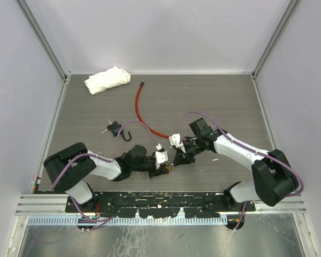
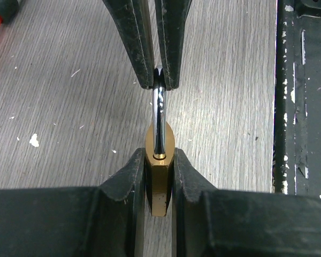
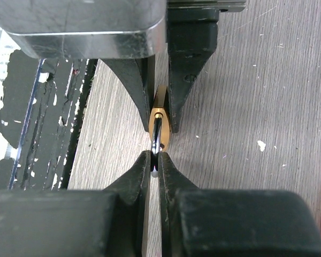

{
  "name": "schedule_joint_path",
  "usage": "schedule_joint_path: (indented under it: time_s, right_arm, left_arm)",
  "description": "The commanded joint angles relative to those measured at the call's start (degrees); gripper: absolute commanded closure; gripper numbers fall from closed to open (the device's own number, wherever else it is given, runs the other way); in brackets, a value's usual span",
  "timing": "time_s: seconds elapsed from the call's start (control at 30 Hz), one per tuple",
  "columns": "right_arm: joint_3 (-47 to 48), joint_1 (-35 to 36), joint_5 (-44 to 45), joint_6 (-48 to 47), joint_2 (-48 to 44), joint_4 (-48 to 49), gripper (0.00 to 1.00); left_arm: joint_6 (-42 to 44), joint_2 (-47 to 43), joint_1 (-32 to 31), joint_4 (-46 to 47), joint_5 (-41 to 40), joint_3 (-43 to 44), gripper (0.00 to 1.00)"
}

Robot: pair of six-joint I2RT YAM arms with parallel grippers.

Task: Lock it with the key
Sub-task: Lock the lock.

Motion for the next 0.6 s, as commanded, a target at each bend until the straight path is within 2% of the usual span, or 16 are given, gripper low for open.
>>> schedule_joint_path:
  time_s: [0.0,0.13,0.37,0.57]
  right_arm:
    - [0.9,2.5,0.4,-0.1,1.5,1.1,0.93]
    - [1.1,3.5,-0.9,1.2,1.3,2.2,0.99]
    - [-1.9,6.3,3.2,6.1,-0.2,11.4,0.99]
    - [-1.5,9.4,1.5,6.2,1.9,10.6,0.99]
  left_arm:
    - [1.3,1.3,0.2,5.9,0.2,-0.9,1.00]
    - [0.6,1.9,0.7,8.9,1.3,-2.4,1.00]
    - [0.3,2.6,1.5,10.1,2.7,-4.0,1.00]
    - [-0.2,4.5,2.1,11.8,2.3,-5.1,1.00]
